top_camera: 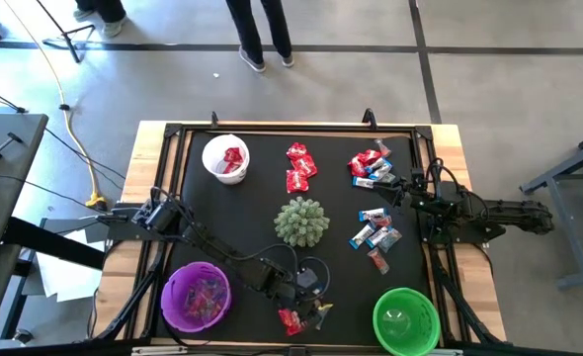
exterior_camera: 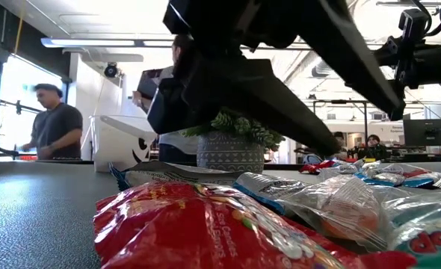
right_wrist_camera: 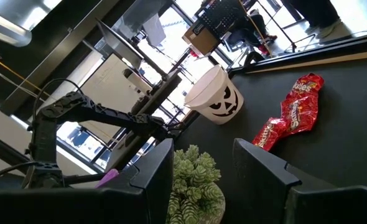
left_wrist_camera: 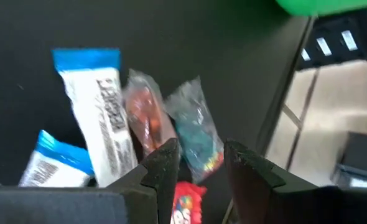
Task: Organize candy in baskets
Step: Put the orange gummy into the purple bucket
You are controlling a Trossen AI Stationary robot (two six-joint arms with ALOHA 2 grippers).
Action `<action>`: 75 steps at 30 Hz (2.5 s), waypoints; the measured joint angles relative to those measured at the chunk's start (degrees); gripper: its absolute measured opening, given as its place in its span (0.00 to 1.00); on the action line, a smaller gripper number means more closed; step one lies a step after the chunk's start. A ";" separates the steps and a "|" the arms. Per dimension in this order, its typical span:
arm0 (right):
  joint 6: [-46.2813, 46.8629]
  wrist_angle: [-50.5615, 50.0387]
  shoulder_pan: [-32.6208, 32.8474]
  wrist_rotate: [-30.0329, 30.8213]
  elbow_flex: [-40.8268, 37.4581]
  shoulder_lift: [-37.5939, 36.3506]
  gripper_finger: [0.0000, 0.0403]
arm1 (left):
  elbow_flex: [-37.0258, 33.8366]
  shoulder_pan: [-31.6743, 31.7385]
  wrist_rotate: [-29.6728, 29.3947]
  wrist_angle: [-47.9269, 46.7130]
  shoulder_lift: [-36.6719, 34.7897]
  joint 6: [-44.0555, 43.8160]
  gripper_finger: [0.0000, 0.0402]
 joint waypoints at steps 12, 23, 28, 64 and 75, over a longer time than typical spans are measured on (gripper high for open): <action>0.02 0.00 0.01 -0.01 0.01 0.00 0.40 | 0.00 1.10 -2.25 -1.00 0.00 -2.17 0.37; 0.02 0.00 0.01 -0.01 0.01 0.00 0.40 | 0.00 1.22 0.35 -1.04 0.68 -3.89 0.40; 0.00 0.00 0.01 -0.01 0.01 0.04 0.40 | -0.04 1.05 1.71 -0.08 1.87 -4.58 0.40; 0.01 -0.01 0.00 -0.14 0.01 -0.04 0.40 | 1.15 0.67 6.21 1.20 5.14 -5.77 0.02; 0.01 -0.02 -0.01 -0.14 0.00 -0.04 0.40 | 6.74 0.66 8.48 -3.25 5.14 -4.91 0.01</action>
